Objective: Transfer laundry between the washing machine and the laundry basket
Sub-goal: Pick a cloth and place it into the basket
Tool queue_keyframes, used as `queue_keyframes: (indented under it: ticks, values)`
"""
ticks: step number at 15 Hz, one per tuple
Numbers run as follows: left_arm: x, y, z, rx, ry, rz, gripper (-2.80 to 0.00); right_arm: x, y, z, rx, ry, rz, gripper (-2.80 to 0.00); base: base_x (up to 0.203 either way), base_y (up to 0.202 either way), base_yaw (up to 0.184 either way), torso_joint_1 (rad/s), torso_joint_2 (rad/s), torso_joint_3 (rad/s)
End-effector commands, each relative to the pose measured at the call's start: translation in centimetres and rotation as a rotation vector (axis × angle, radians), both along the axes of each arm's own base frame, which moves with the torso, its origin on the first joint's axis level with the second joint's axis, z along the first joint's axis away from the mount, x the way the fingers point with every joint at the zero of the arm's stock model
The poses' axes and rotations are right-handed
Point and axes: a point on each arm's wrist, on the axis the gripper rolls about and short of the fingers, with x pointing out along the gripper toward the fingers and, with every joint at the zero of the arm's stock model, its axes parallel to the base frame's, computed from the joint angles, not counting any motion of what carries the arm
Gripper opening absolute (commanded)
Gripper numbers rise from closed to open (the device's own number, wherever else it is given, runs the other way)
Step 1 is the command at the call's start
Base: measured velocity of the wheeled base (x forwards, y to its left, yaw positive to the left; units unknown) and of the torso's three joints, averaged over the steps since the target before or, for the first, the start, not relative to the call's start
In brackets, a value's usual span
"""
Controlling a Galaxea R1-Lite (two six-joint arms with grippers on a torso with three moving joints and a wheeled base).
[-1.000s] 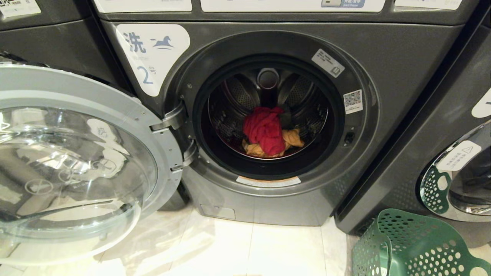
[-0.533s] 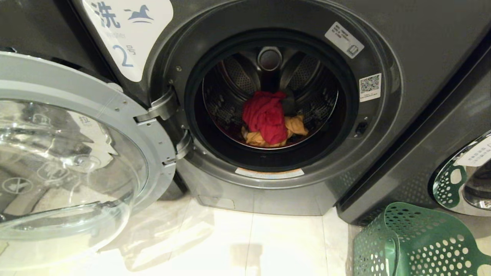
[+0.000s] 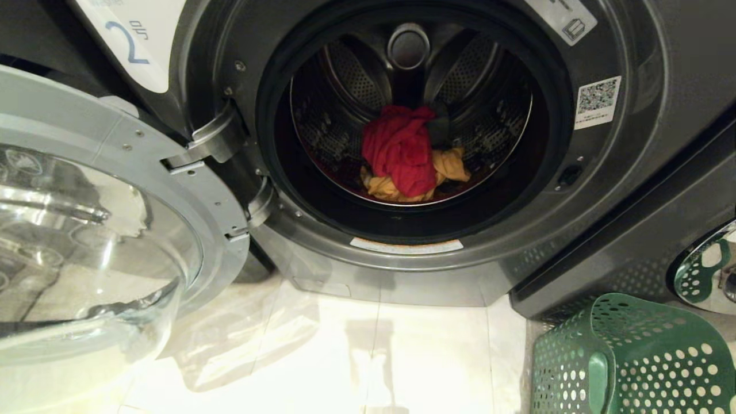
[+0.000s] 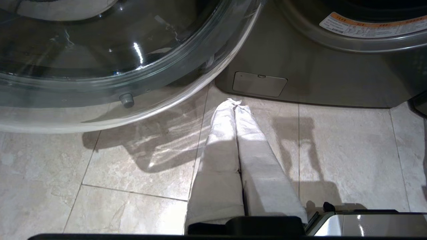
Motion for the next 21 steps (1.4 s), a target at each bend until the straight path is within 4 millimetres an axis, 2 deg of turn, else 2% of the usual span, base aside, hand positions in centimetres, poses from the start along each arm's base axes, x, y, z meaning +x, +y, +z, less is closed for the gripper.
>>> queue_keyframes:
  ticks: [1,6,9,10,12,14,16,19,21]
  values:
    - [0.0,0.0,-0.2,0.0,0.006,0.0,-2.8,0.0,0.0,0.0,-0.001,0.002,0.0,-2.8,0.0,0.0,0.0,-0.006,0.0,-0.188]
    - [0.0,0.0,-0.2,-0.003,0.007,0.0,-2.8,0.0,0.0,0.0,-0.001,0.002,0.002,-2.8,0.0,0.0,0.0,0.004,0.0,-0.163]
    - [0.0,0.0,-0.2,0.0,0.01,0.0,-2.8,-0.1,0.1,0.1,-0.141,0.002,0.047,-2.8,0.0,0.0,0.0,0.001,0.0,-0.017]
    - [0.1,0.0,-0.2,0.0,0.012,0.0,-2.8,-0.3,0.1,1.2,-0.152,-0.025,0.061,-2.8,0.0,0.0,0.0,0.0,0.0,0.0]
    - [0.1,0.0,-0.2,0.006,0.011,-0.001,-2.8,-0.5,0.2,5.2,-0.143,-0.052,0.089,-2.8,0.0,0.0,0.0,0.0,0.0,0.0]
    - [0.0,0.0,-0.2,0.007,0.009,-0.001,-2.8,1.6,0.3,10.0,-0.105,0.02,0.142,-2.8,0.0,0.0,0.0,0.0,0.0,0.0]
    - [0.0,0.0,-0.2,0.007,0.01,-0.001,-2.8,5.7,0.5,13.2,-0.07,0.144,0.247,-2.8,0.0,0.0,0.0,0.0,0.0,0.0]
    - [0.0,0.0,-0.2,0.003,0.01,0.0,-2.8,11.7,1.5,14.2,-0.075,0.309,0.481,-2.8,0.0,0.0,0.0,0.0,0.0,0.0]
    - [0.0,0.0,-0.2,0.003,0.009,0.0,-2.8,13.9,3.7,14.1,-0.121,0.348,0.688,-2.8,0.0,0.0,0.0,0.0,0.0,0.0]
